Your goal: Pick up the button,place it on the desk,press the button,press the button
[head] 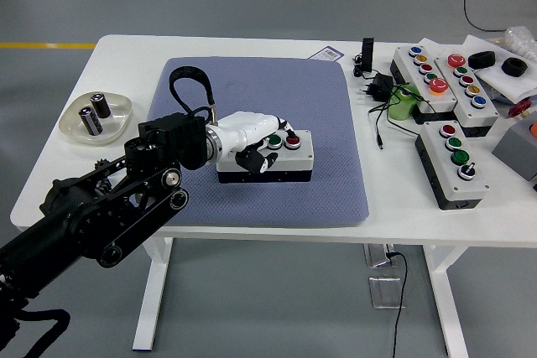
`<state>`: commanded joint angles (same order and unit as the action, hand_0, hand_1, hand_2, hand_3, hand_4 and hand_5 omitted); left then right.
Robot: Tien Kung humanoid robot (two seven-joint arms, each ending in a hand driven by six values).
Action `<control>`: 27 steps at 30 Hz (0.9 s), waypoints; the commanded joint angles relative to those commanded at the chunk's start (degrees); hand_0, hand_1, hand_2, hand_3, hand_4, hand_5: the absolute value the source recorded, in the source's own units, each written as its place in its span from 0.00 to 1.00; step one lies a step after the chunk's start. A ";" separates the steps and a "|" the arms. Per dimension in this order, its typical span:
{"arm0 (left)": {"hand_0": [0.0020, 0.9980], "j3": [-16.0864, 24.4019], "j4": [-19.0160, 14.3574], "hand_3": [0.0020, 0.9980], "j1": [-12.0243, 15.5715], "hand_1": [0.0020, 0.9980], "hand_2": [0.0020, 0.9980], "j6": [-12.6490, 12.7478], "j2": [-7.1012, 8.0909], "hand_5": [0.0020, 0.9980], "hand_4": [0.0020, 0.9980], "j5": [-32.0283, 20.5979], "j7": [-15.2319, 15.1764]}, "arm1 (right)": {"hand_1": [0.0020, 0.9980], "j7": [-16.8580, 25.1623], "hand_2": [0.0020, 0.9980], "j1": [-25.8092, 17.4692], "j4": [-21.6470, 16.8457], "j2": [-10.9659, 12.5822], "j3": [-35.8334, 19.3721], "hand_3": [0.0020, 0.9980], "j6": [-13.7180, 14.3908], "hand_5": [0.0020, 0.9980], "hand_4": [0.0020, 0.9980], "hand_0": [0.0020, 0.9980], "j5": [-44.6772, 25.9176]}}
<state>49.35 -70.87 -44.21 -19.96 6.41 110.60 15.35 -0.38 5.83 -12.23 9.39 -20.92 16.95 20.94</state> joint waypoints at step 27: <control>0.95 26.99 7.73 0.94 9.82 0.96 1.00 21.30 5.26 1.00 0.73 -53.88 -15.28 | 0.54 -0.17 0.56 0.03 0.01 -0.24 0.62 0.64 0.00 0.25 0.23 0.63 -0.63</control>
<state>76.35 -63.13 -34.38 1.34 11.67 56.72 0.07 -0.56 5.86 -12.22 9.16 -20.30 16.95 20.31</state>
